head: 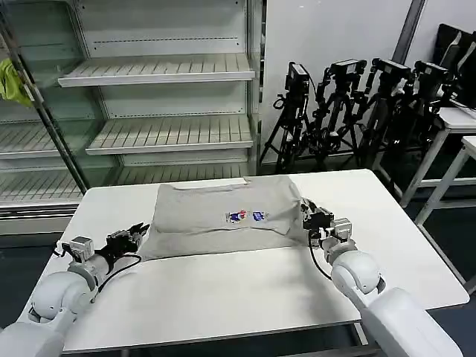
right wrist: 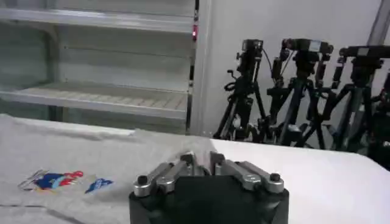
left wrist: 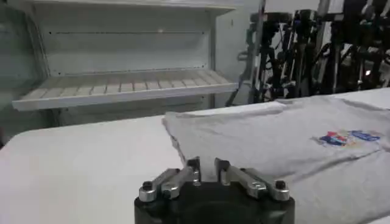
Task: Fold and organize the clothes.
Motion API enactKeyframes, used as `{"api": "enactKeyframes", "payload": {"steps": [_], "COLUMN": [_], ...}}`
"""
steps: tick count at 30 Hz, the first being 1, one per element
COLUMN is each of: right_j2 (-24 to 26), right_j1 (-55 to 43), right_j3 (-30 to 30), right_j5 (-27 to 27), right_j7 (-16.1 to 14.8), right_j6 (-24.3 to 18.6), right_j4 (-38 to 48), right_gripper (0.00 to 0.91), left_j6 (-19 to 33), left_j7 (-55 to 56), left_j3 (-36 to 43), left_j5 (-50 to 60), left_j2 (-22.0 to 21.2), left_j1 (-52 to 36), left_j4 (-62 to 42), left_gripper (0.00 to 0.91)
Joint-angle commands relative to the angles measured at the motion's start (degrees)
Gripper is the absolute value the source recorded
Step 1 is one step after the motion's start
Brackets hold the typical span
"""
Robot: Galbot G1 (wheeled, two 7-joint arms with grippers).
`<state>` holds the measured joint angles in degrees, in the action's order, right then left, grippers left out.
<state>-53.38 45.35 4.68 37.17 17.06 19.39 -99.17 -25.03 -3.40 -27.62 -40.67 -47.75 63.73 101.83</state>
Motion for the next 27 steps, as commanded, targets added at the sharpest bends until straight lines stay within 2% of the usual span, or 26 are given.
{"api": "enactKeyframes", "payload": {"steps": [1, 4, 6, 11, 17, 27], "right_j2": [2.4, 5.1, 7.7, 10.8, 10.3, 6.1], "right_j1": [2.9, 9.3, 15.4, 23.8, 26.0, 23.2], "right_j3": [4.7, 6.2, 7.3, 9.9, 11.3, 8.5], "right_j5": [1.2, 3.4, 4.7, 8.4, 8.2, 7.0], "right_j7": [0.8, 2.0, 3.1, 5.2, 4.8, 4.9], "right_j6": [0.6, 2.0, 3.8, 6.4, 6.2, 6.0], "right_j4": [-4.2, -10.0, -16.9, -23.4, -23.3, -18.9], "right_gripper": [0.907, 0.907, 0.907, 0.907, 0.907, 0.907], "left_j6": [-0.4, -4.4, -5.4, -8.0, -8.0, -7.7], "left_j7": [0.9, 3.0, 3.5, 5.2, 5.0, 4.4], "left_j3": [-4.9, -6.9, -7.9, -7.1, -5.2, -2.4], "left_j5": [-0.9, -5.4, -6.8, -10.6, -8.8, -7.1], "left_j2": [2.0, 2.6, 2.6, 2.6, 1.0, 0.0], "left_j1": [3.4, 7.9, 11.0, 14.4, 14.1, 11.4], "left_j4": [3.6, 8.7, 11.2, 15.3, 14.2, 10.5], "left_gripper": [0.907, 0.907, 0.907, 0.907, 0.907, 0.907]}}
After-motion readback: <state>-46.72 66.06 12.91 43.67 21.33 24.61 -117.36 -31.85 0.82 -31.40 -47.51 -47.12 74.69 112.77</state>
